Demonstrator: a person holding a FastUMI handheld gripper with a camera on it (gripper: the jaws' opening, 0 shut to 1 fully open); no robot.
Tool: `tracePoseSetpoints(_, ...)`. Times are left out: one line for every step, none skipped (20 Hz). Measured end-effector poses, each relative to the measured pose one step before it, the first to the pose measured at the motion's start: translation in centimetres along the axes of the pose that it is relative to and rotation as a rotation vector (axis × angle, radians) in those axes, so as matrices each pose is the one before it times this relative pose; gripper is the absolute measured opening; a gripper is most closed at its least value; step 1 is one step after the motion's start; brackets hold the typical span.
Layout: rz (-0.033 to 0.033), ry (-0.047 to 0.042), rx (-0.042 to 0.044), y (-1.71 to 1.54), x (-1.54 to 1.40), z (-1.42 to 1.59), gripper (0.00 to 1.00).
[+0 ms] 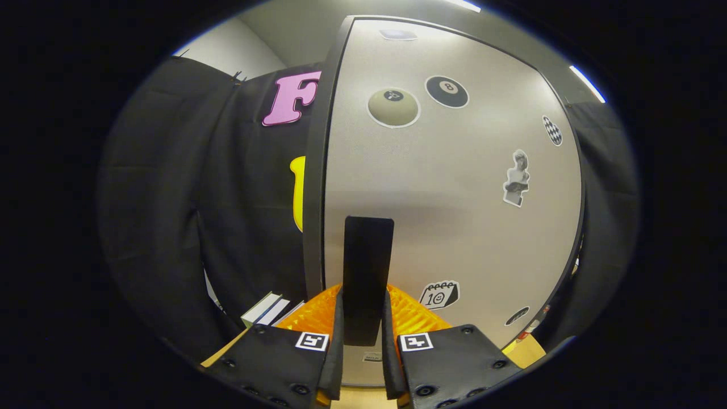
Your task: Open the shoe cabinet door, grab the shoes and put them into the shoe cabinet, then close the shoe cabinet door.
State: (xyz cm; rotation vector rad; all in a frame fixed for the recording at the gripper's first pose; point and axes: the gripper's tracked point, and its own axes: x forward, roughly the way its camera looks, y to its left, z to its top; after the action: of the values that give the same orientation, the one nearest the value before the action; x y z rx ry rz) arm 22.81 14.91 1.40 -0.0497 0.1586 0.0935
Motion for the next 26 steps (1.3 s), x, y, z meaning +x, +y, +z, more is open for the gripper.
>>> tracePoseSetpoints(-0.00050,0.00000,-0.00582,0.010,0.119,-0.006,0.31)
tracePoseSetpoints(0.00987,-0.00308,-0.02018,0.123,-0.038,0.102,0.26)
tracePoseSetpoints(0.01420,-0.01386,-0.02010,-0.033,0.067,-0.084,0.26)
tracePoseSetpoints(0.02285,-0.00557,-0.01963,-0.071,-0.069,0.014,0.22)
tracePoseSetpoints(0.02109,-0.00415,0.01043,0.077,-0.055,-0.140,0.21)
tracePoseSetpoints(0.01550,0.00856,0.01716,0.091,-0.205,-0.025,0.16)
tracePoseSetpoints(0.00921,0.00043,0.00958,-0.033,0.065,-0.069,0.16)
tracePoseSetpoints(0.00952,0.00605,-0.01345,0.040,-0.266,0.051,0.11)
tracePoseSetpoints(0.00718,0.00330,-0.00934,0.036,-0.575,-0.072,0.11)
tracePoseSetpoints(0.01483,0.00522,-0.00436,0.067,-0.458,-0.098,0.07)
tracePoseSetpoints(0.01269,-0.00385,0.01209,0.234,-0.687,-0.006,0.07)
tracePoseSetpoints(0.00963,-0.00505,0.00684,0.204,-0.673,0.091,0.07)
tracePoseSetpoints(0.00355,-0.00228,0.00309,0.107,-0.693,0.063,0.07)
tracePoseSetpoints(0.00072,-0.00382,-0.00608,0.024,-0.646,0.054,0.07)
tracePoseSetpoints(0.00443,-0.00185,0.00149,-0.153,-0.424,-0.153,0.07)
tracePoseSetpoints(0.01077,0.00124,0.01004,-0.187,-0.436,-0.076,0.07)
tracePoseSetpoints(0.01186,-0.00139,0.01926,-0.173,-0.478,-0.172,0.07)
tracePoseSetpoints(0.00715,-0.00873,0.01829,-0.082,-0.469,-0.082,0.07)
tracePoseSetpoints(0.00178,-0.00699,-0.00221,-0.279,-0.567,-0.047,0.07)
tracePoseSetpoints(-0.00310,-0.00647,-0.00778,-0.328,-0.554,0.020,0.07)
tracePoseSetpoints(-0.00017,-0.00694,-0.00626,-0.083,-0.783,-0.028,0.07)
tracePoseSetpoints(0.00738,-0.00362,0.00029,-0.105,-0.736,-0.053,0.07)
tracePoseSetpoints(0.01343,0.00034,0.00176,-0.149,-0.595,-0.081,0.07)
tracePoseSetpoints(0.01256,0.00133,0.00540,-0.207,-0.545,-0.034,0.07)
tracePoseSetpoints(0.00974,-0.00172,0.00536,-0.187,-0.638,-0.028,0.07)
tracePoseSetpoints(0.00845,-0.00368,-0.00501,-0.261,-0.458,-0.027,0.07)
